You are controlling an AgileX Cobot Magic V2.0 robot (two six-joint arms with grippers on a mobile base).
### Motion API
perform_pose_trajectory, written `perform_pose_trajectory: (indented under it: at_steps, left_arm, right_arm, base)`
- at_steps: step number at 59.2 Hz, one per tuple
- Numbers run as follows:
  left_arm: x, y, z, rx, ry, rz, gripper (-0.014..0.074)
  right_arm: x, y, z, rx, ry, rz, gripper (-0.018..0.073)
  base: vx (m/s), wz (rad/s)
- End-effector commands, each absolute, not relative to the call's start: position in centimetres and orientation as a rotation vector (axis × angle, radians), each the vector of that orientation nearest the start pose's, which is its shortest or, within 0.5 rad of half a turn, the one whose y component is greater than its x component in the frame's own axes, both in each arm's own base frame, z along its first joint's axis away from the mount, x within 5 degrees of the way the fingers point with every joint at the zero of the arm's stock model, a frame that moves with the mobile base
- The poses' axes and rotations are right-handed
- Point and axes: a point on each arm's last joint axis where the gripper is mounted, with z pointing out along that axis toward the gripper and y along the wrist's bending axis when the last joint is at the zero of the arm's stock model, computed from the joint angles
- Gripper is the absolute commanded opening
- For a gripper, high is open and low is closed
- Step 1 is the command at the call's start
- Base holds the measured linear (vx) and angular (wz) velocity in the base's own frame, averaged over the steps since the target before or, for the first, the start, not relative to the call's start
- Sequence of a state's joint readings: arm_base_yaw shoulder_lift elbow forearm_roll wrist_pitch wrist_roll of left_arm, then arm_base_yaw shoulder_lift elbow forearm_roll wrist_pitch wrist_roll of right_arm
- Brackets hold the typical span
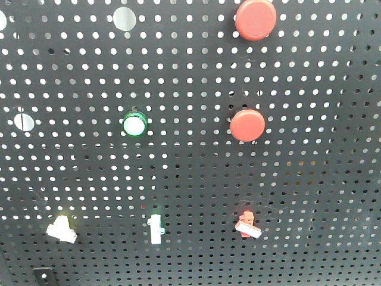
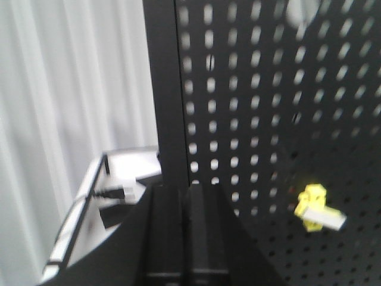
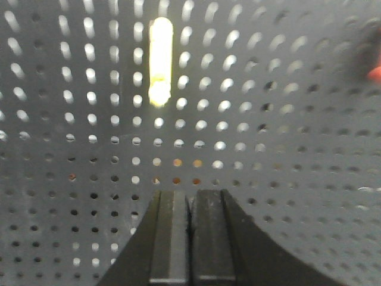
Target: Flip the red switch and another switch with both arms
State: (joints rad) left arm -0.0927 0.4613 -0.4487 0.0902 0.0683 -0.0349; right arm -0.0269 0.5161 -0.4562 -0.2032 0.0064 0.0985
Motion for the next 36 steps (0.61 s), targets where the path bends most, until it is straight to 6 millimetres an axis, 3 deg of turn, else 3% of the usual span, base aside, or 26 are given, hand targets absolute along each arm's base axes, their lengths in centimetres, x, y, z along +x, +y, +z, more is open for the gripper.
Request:
perform_pose_trajectory:
  at_steps: [1,10,21,36]
  left_arm:
    - [11.1,-1.1,34.4,0.108,1.43,-0.041,0.0002]
    - [12.3,-1.6,34.8,0.127,1.417,-0.069,0.0002]
    - [14.0,-3.6,35.4,0.221,1.451,-0.168,0.0002]
    - [16.7,-6.5,34.4,0.322,1.494,-0.265,0.0002]
  right_arm:
    - [11.8,-0.1,34.7,-0.082,1.404,-0.103,-0.0006]
    - [12.2,-0.1,34.8,-0.086,1.392,-0.098,-0.0006]
    - [12.5,-0.1,34.6,-0.096,1.403,-0.105,-0.0006]
    - [12.5,-0.1,34.6,-0.096,1.403,-0.105,-0.0006]
  base:
    - [0.0,0.0]
    - [0.0,0.0]
    - [0.0,0.0]
    - [0.0,0.0]
